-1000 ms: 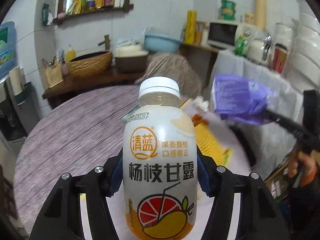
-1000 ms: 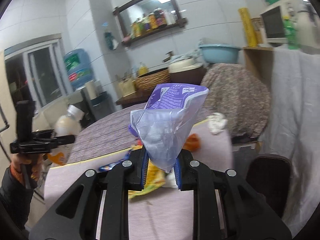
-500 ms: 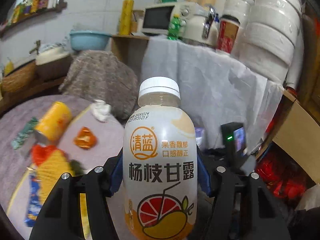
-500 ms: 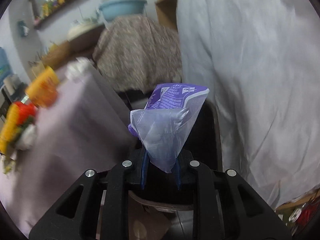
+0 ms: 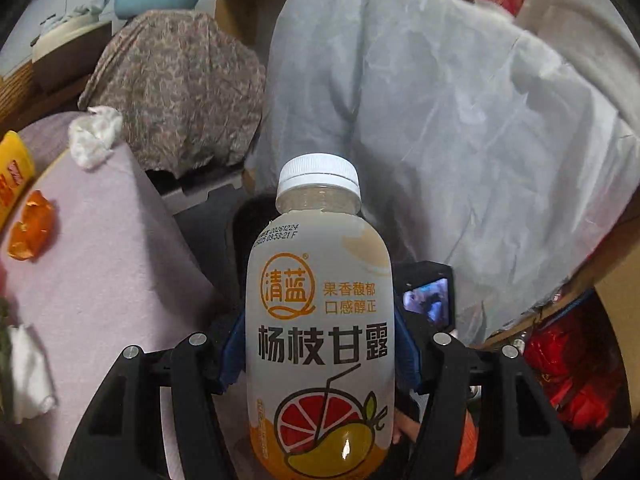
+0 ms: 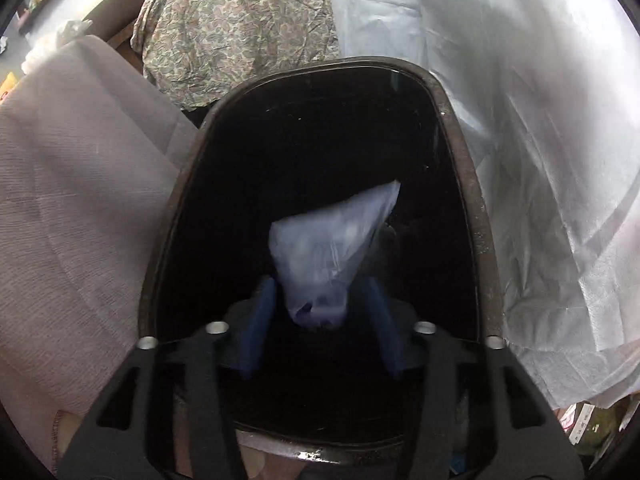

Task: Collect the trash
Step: 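Carry both items to the black bin and release them inside, then grasp the yellow foam fruit net with the left tool while the right tool returns to the table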

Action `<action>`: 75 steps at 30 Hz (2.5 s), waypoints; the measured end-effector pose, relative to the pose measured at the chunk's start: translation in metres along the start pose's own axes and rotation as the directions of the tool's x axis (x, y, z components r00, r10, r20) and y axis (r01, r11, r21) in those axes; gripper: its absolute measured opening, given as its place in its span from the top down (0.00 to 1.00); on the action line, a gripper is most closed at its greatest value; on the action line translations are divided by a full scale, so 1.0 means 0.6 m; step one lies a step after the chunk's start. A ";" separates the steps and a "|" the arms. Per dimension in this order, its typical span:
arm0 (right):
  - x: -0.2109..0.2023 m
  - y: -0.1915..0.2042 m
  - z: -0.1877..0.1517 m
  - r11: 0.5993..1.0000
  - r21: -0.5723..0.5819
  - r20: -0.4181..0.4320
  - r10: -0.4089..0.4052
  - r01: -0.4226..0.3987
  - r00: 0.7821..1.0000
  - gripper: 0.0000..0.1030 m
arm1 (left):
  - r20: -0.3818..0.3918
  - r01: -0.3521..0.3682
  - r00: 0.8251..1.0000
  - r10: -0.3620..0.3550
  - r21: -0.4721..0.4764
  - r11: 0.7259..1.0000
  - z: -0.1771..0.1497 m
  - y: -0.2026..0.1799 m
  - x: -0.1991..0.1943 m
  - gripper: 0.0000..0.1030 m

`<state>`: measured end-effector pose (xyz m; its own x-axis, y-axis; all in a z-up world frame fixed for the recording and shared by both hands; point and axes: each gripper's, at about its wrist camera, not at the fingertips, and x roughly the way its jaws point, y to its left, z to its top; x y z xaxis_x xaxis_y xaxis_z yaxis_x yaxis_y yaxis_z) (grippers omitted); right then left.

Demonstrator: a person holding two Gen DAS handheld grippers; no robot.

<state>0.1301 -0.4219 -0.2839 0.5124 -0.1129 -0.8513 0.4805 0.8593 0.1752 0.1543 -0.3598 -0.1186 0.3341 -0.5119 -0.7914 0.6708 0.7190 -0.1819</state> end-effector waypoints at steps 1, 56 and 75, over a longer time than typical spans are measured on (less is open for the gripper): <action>-0.005 -0.001 0.001 1.000 -0.004 0.010 -0.005 0.005 1.000 0.47 | -0.001 -0.010 1.000 0.010 -0.006 1.000 0.002 -0.003 0.015 0.41; -0.268 0.091 0.001 0.998 -0.064 0.292 0.046 -0.029 0.955 0.26 | 0.187 -0.372 0.905 0.382 -0.086 0.924 -0.097 0.212 -0.278 0.25; -0.297 0.216 0.058 0.944 -0.211 0.294 0.310 -0.255 0.904 0.26 | 0.127 -0.362 0.915 0.382 -0.160 0.919 -0.120 0.274 -0.258 0.90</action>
<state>0.1259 -0.3078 -0.0924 0.8218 0.0177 -0.5695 0.1726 0.9448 0.2784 0.1653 -0.1285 -0.0680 0.6466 -0.2535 -0.7195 0.3895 0.9206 0.0257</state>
